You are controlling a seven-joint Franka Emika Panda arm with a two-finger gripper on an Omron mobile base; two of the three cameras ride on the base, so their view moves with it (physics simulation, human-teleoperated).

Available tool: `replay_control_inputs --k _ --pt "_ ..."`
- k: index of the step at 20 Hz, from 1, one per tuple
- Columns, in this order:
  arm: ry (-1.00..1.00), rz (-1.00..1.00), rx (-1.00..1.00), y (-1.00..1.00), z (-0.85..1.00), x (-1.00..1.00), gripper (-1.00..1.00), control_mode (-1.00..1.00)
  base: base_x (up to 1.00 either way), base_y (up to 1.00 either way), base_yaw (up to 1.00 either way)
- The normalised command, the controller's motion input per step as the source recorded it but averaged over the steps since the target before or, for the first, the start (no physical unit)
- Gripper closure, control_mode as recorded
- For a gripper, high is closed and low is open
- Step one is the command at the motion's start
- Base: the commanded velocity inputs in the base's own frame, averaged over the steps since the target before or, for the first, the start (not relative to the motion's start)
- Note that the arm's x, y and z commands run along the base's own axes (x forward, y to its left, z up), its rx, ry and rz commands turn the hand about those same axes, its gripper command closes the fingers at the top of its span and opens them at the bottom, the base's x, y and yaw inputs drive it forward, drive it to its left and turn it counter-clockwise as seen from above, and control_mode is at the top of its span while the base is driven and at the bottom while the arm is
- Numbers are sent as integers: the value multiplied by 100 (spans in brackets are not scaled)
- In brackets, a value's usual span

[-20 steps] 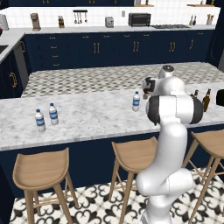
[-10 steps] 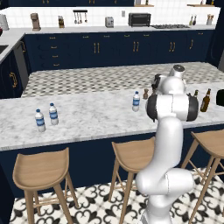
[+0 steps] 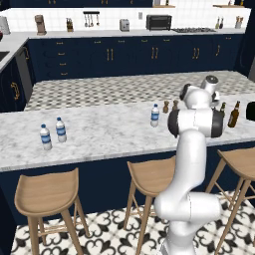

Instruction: Move the plastic bottles in the middle to the plastics group, and the glass bottles in the middle to the glass group.

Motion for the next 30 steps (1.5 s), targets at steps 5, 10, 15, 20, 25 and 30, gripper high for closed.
replay_control_inputs --k 5,10,15,20,25,30 --pt "0 -6 0 -31 -2 11 100 -100 0 0 0" --pt "0 -4 0 -31 -7 7 100 -100 0 0 0" --pt "0 -4 0 -15 -17 0 100 -100 0 0 0" --pt "0 -3 0 -2 -20 -1 100 -100 0 0 0" --pt "0 -4 0 -6 -35 0 100 -100 0 0 0" --pt "0 -5 0 -14 -12 0 100 -100 0 0 0"
